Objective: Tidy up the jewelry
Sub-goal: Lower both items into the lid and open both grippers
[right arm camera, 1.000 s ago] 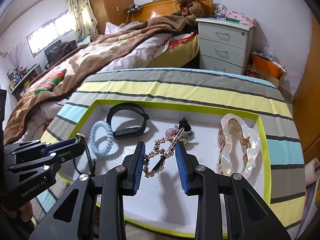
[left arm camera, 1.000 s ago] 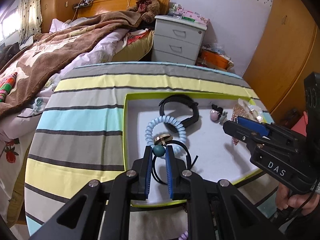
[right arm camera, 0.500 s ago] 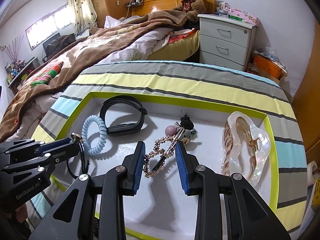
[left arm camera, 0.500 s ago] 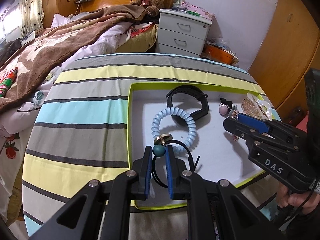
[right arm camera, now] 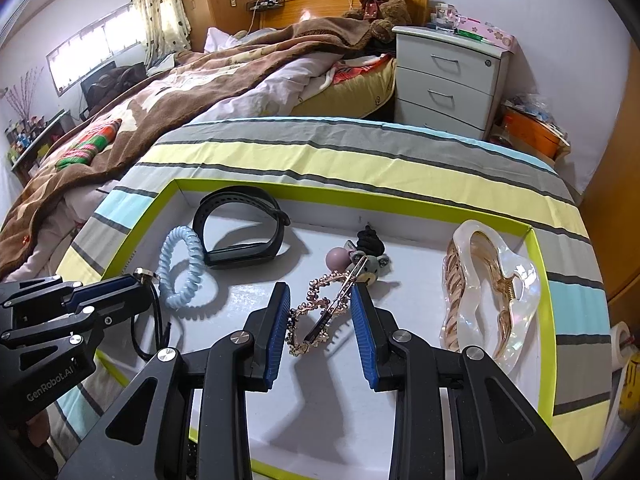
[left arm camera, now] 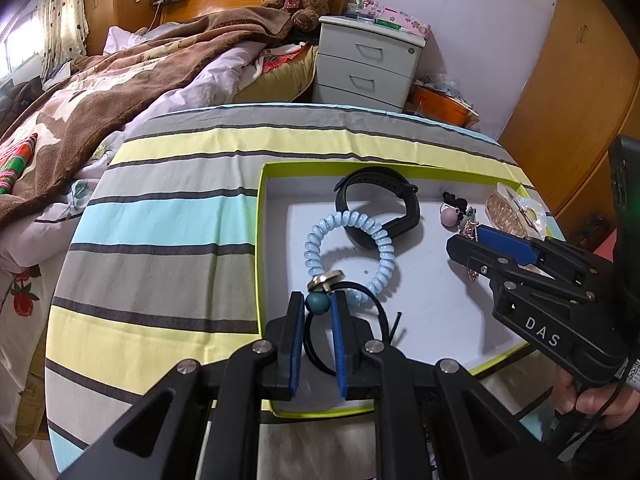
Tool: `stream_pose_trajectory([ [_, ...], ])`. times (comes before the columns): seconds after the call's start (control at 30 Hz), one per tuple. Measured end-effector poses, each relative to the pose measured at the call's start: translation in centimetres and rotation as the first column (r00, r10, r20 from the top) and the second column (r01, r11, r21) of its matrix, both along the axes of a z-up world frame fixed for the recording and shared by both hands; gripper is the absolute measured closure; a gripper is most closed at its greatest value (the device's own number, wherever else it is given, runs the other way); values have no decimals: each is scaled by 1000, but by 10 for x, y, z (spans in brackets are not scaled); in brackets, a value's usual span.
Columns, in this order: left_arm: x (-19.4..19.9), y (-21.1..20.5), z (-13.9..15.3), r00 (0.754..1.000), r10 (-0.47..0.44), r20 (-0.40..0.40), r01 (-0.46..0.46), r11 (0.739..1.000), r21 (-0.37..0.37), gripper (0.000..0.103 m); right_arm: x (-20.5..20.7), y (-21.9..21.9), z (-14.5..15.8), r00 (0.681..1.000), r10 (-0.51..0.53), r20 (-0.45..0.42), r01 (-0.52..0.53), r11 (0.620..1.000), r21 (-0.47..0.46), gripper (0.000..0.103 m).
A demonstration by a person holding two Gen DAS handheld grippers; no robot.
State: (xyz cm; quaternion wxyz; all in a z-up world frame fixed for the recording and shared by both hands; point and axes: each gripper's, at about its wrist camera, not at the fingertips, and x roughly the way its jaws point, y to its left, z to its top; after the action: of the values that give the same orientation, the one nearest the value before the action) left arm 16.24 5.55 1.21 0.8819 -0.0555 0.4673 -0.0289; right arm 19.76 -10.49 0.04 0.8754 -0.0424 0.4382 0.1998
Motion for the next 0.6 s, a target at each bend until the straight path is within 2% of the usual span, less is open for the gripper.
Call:
stream_pose_trajectory([
  [0.13, 0, 0, 0, 1000, -1, -3, 1, 1000, -2, 87, 0, -2, -2, 1000, -11, -5, 11, 1000, 7, 70],
  [0.27, 0, -2, 0, 1000, -10, -2, 10, 1000, -3, 81, 1, -5, -1, 1000, -22, -7, 22, 1000, 20, 70],
  [0.4, -2, -5, 1, 1000, -14, 2, 14, 1000, -4, 76, -1, -7, 3, 1000, -25, 2, 25, 999, 36, 61],
  [0.6, -5, -6, 5, 1000, -15, 10, 15, 1000, -7, 72, -4, -6, 8, 1000, -25, 13, 25, 999, 38, 60],
])
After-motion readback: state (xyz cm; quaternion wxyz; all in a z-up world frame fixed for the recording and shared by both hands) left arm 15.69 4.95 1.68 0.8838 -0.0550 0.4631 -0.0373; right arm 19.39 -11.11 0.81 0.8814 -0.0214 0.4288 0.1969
